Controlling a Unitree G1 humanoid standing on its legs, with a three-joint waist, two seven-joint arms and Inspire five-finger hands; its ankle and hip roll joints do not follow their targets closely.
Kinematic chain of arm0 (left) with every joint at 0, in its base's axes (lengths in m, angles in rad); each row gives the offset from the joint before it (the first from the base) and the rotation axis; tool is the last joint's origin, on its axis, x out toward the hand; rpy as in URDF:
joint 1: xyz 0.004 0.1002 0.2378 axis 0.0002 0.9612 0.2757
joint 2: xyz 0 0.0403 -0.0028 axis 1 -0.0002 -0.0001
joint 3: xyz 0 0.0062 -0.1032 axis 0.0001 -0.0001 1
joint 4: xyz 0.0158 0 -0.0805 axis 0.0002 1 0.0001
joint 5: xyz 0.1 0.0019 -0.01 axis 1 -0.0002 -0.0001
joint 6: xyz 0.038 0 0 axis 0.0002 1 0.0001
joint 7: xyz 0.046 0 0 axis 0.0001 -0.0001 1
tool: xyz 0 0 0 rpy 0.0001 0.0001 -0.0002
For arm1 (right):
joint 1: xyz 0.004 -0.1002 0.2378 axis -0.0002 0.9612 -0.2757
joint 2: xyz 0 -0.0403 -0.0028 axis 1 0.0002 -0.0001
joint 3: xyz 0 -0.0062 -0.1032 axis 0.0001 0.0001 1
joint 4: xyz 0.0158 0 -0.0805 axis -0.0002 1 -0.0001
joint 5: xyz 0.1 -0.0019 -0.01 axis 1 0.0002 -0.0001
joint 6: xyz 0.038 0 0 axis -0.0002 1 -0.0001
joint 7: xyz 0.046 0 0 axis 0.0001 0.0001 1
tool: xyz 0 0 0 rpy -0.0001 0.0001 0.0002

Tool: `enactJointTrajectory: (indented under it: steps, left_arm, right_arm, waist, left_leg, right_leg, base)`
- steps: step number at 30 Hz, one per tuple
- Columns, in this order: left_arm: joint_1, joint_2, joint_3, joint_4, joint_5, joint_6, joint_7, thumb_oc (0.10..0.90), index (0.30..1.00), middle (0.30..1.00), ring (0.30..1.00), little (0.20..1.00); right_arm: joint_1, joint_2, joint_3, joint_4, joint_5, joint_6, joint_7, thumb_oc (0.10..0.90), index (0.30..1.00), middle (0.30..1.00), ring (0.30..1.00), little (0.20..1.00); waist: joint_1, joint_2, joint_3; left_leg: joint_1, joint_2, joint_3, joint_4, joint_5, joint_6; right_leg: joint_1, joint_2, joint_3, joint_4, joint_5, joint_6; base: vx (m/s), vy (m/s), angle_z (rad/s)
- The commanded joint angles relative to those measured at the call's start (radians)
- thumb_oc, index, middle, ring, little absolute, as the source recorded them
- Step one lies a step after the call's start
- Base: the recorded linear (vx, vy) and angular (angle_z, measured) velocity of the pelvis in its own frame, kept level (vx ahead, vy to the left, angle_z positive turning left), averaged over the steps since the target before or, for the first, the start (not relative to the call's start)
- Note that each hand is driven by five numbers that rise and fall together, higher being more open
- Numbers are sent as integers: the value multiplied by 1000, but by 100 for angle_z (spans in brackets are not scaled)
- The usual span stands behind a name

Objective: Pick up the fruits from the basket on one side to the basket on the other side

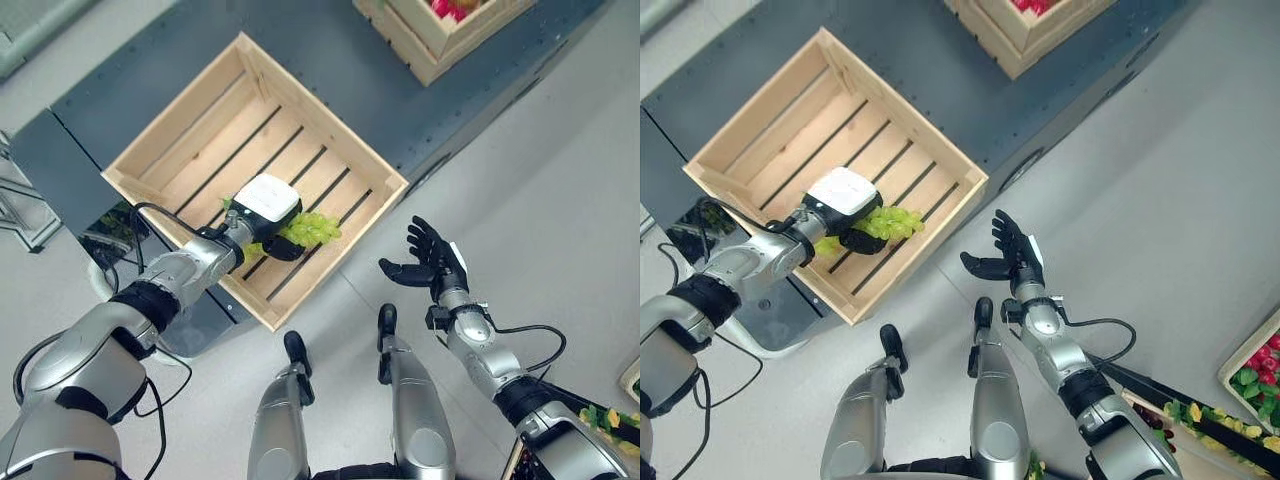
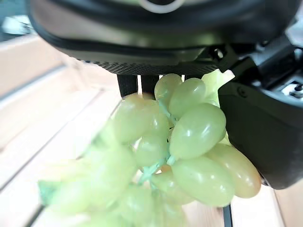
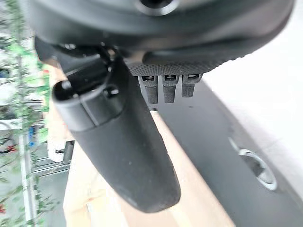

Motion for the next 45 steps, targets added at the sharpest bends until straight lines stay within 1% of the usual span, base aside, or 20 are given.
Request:
enactJointTrajectory:
  steps: [1, 3, 4, 7, 8, 9, 11, 16, 18, 19, 20, 22, 23, 24, 27, 29, 32, 34, 39, 45]
  left_arm:
    - [33, 53, 173, -99, -109, -21, 154, 400, 300, 300, 300, 300]
    - [124, 29, 240, -122, -131, -43, 201, 400, 300, 300, 300, 300]
    - [168, 15, 272, -128, -141, -64, 231, 400, 300, 300, 300, 300]
    - [254, -17, 333, -152, -159, -86, 258, 400, 300, 300, 300, 300]
    - [264, -21, 340, -157, -165, -87, 262, 400, 300, 300, 300, 300]
    - [300, -38, 363, -169, -192, -98, 266, 400, 300, 300, 300, 300]
    - [350, -70, 396, -187, -242, -115, 254, 400, 300, 300, 300, 300]
    - [433, -118, 451, -246, -350, -146, 187, 400, 300, 300, 300, 300]
    - [447, -145, 467, -268, -424, -144, 146, 400, 300, 300, 300, 300]
    - [457, -170, 478, -281, -498, -143, 100, 400, 300, 300, 300, 300]
    - [458, -174, 481, -283, -506, -142, 93, 400, 300, 300, 300, 300]
    - [465, -198, 496, -301, -581, -148, 52, 400, 300, 300, 300, 300]
    - [471, -216, 509, -317, -625, -168, 24, 400, 300, 300, 300, 300]
    - [471, -216, 510, -317, -626, -168, 24, 400, 300, 300, 300, 300]
    - [462, -241, 525, -357, -752, -186, -39, 400, 300, 300, 300, 300]
    - [453, -261, 529, -379, -821, -184, -74, 400, 300, 300, 300, 300]
    - [448, -293, 536, -421, -900, -180, -106, 400, 300, 300, 300, 300]
    - [445, -318, 542, -445, -948, -179, -119, 400, 300, 300, 300, 300]
    - [431, -364, 534, -472, -1003, -164, -147, 400, 300, 300, 300, 300]
    - [411, -395, 513, -468, -1036, -169, -164, 400, 300, 300, 300, 300]
  right_arm:
    - [34, -38, -76, -132, -161, -123, -9, 800, 900, 900, 900, 900]
    - [67, -43, -69, -152, -219, -127, -12, 800, 900, 900, 900, 900]
    - [84, -44, -66, -160, -258, -131, -11, 800, 900, 900, 900, 900]
    - [121, -53, -60, -183, -318, -131, 5, 800, 900, 900, 900, 900]
    - [125, -55, -59, -186, -327, -134, 10, 800, 900, 900, 900, 900]
    - [139, -60, -53, -198, -339, -131, 26, 800, 900, 900, 900, 900]
    - [164, -59, -51, -205, -333, -132, 60, 800, 900, 900, 900, 900]
    - [225, -47, -54, -229, -306, -129, 131, 800, 900, 900, 900, 900]
    - [235, -35, -49, -230, -284, -126, 151, 800, 900, 900, 900, 900]
    - [238, -20, -47, -224, -260, -126, 168, 800, 900, 900, 900, 900]
    - [238, -18, -47, -223, -257, -126, 171, 800, 900, 900, 900, 900]
    - [239, 0, -43, -223, -238, -130, 186, 800, 900, 900, 900, 900]
    - [236, 12, -38, -229, -250, -135, 185, 800, 900, 900, 900, 900]
    - [236, 12, -38, -230, -250, -135, 184, 800, 900, 900, 900, 900]
    - [215, 18, -22, -248, -256, -129, 192, 800, 900, 900, 900, 900]
    - [201, 26, -21, -254, -229, -123, 207, 800, 900, 900, 900, 900]
    - [177, 42, -19, -279, -204, -133, 212, 800, 900, 900, 900, 900]
    - [158, 57, -18, -299, -177, -120, 220, 800, 900, 900, 900, 900]
    - [120, 104, -16, -336, -73, -71, 263, 800, 900, 900, 900, 900]
    - [88, 164, 0, -351, 26, -18, 289, 800, 900, 900, 900, 900]
  waist:
    - [24, 21, -38]
    - [27, 32, -78]
    - [30, 38, -103]
    - [33, 47, -158]
    - [33, 48, -163]
    - [35, 51, -194]
    - [39, 53, -240]
    - [52, 58, -315]
    - [57, 61, -337]
    - [63, 63, -353]
    - [64, 63, -354]
    - [69, 65, -369]
    - [74, 67, -379]
    - [73, 67, -379]
    - [80, 75, -399]
    - [81, 76, -408]
    - [85, 77, -418]
    - [89, 79, -424]
    - [95, 81, -438]
    - [101, 77, -457]
  left_leg:
    - [37, -50, -6, 41, -75, 13]
    - [92, -57, -10, -21, -62, 12]
    - [122, -61, -11, -57, -55, 10]
    - [180, -65, -14, -117, -40, 7]
    - [188, -65, -15, -126, -37, 7]
    - [216, -63, -14, -154, -31, 4]
    - [258, -61, -13, -195, -23, 1]
    - [324, -58, -21, -254, -12, -2]
    - [349, -57, -27, -280, -8, -3]
    - [367, -55, -31, -300, -5, -3]
    - [370, -55, -33, -304, -3, -3]
    - [377, -52, -39, -307, -4, -5]
    - [379, -50, -43, -307, -5, -6]
    - [379, -50, -44, -307, -5, -6]
    - [380, -47, -54, -307, -6, -8]
    - [386, -44, -53, -307, -6, -7]
    - [399, -41, -53, -307, -9, -5]
    - [406, -40, -55, -307, -13, -3]
    - [420, -38, -57, -307, -21, 1]
    - [431, -34, -59, -307, -26, 2]
  right_leg:
    - [151, -2, -23, -29, -103, 11]
    - [199, -3, -28, -71, -97, 16]
    - [226, -3, -31, -96, -93, 19]
    - [277, 0, -38, -141, -85, 22]
    - [284, 0, -39, -147, -84, 23]
    - [308, 0, -43, -168, -79, 25]
    - [347, 0, -53, -203, -69, 29]
    - [414, 1, -74, -251, -59, 34]
    - [440, 2, -85, -267, -60, 33]
    - [459, 2, -98, -275, -63, 33]
    - [462, 2, -100, -275, -64, 33]
    - [471, 0, -110, -275, -67, 34]
    - [477, -1, -117, -275, -68, 34]
    - [477, -1, -117, -275, -68, 34]
    - [488, -2, -132, -275, -73, 32]
    - [498, -1, -136, -275, -76, 29]
    - [513, 0, -141, -275, -82, 24]
    - [521, 0, -143, -275, -87, 23]
    - [538, 3, -146, -275, -96, 20]
    - [547, 8, -143, -275, -101, 18]
  base:
    - [71, 10, -5]
    - [101, 20, 1]
    - [115, 32, 8]
    - [96, 27, 4]
    - [82, 16, 2]
    - [90, 5, 6]
    - [121, -14, 1]
    - [100, -48, 5]
    - [45, -72, 11]
    - [27, -57, 10]
    - [20, -65, 5]
    - [6, -56, 5]
    - [2, -46, 6]
    - [3, -35, 5]
    - [12, -22, 9]
    - [46, -14, 5]
    - [60, -12, 1]
    - [55, -11, -2]
    - [43, -10, 5]
    - [39, -20, 2]
